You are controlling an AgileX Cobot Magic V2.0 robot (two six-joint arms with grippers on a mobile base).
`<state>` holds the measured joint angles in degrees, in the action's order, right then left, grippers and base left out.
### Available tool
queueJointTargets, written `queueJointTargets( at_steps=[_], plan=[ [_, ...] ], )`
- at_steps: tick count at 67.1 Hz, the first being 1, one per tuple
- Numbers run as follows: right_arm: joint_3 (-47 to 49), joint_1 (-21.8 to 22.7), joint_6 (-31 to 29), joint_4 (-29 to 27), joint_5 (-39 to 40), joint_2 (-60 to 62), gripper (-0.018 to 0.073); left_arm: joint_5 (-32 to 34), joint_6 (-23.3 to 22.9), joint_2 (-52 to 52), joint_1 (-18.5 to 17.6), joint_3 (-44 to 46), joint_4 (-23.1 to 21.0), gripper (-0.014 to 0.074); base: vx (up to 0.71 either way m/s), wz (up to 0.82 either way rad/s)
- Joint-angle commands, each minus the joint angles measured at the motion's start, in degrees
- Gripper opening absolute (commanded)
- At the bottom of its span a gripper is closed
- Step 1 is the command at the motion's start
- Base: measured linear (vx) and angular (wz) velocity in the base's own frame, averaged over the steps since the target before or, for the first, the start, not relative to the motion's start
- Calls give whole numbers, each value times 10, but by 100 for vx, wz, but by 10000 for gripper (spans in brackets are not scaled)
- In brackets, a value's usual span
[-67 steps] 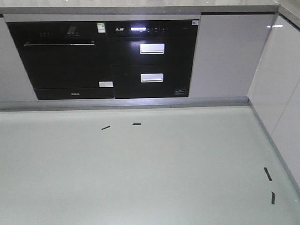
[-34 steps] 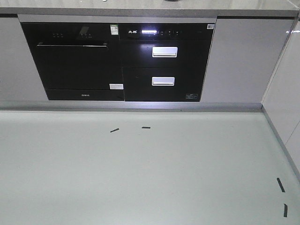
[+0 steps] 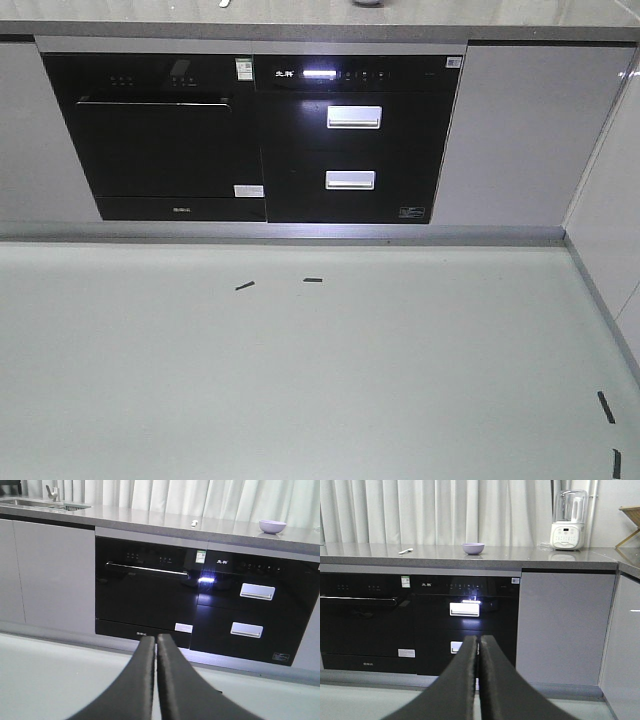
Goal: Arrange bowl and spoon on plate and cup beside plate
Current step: 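Drive the base toward the counter holding the spoon and lavender bowl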
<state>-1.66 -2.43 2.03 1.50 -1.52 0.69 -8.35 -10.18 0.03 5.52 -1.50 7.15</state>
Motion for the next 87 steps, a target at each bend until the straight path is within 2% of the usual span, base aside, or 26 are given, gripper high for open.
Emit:
queueJointTargets(
  at_steps=[1, 87],
  plan=[
    [-4, 4, -4, 1, 42, 5, -1, 43, -4, 9, -2, -15, -3, -6, 7, -2],
    [-4, 4, -4, 1, 42, 5, -1, 43, -4, 9, -2, -15, -3, -6, 10, 1]
  ],
)
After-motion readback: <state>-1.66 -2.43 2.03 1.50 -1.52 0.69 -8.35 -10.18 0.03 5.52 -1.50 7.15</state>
